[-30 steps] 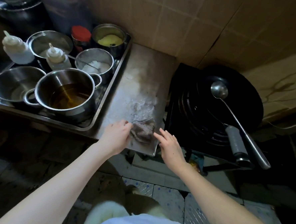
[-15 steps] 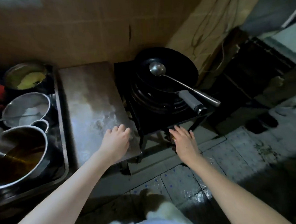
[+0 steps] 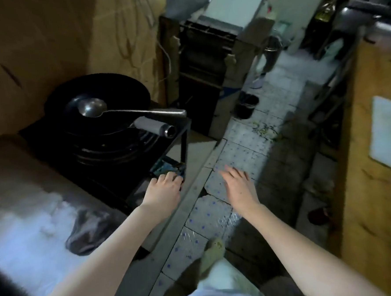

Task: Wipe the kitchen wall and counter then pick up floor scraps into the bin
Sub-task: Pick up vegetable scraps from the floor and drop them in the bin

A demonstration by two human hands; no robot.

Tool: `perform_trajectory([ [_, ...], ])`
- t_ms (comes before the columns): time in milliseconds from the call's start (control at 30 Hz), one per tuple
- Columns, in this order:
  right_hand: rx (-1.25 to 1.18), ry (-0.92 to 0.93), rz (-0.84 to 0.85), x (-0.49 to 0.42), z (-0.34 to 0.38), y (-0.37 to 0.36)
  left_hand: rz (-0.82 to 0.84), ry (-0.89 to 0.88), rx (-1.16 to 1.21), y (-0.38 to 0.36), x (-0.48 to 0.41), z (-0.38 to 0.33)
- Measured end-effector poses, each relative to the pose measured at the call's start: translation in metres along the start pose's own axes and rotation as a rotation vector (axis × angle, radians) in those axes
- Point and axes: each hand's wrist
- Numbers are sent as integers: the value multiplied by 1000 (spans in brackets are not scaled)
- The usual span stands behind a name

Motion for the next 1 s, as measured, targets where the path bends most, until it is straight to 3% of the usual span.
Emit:
perform_trajectory([
  [433,-21,-339,-51,-21,-116,38,38,-305,-81,42,-137,-98],
  [1000,-83,-434,-102,-144,-287,92,28,-417,-88,89,-361,-182],
])
Point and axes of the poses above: each hand's wrist, its own x-axis away from the middle knuckle, its own y-axis out of the back of the hand, z = x × y, and after that the axes turned 6 degrees about -x, right-handed
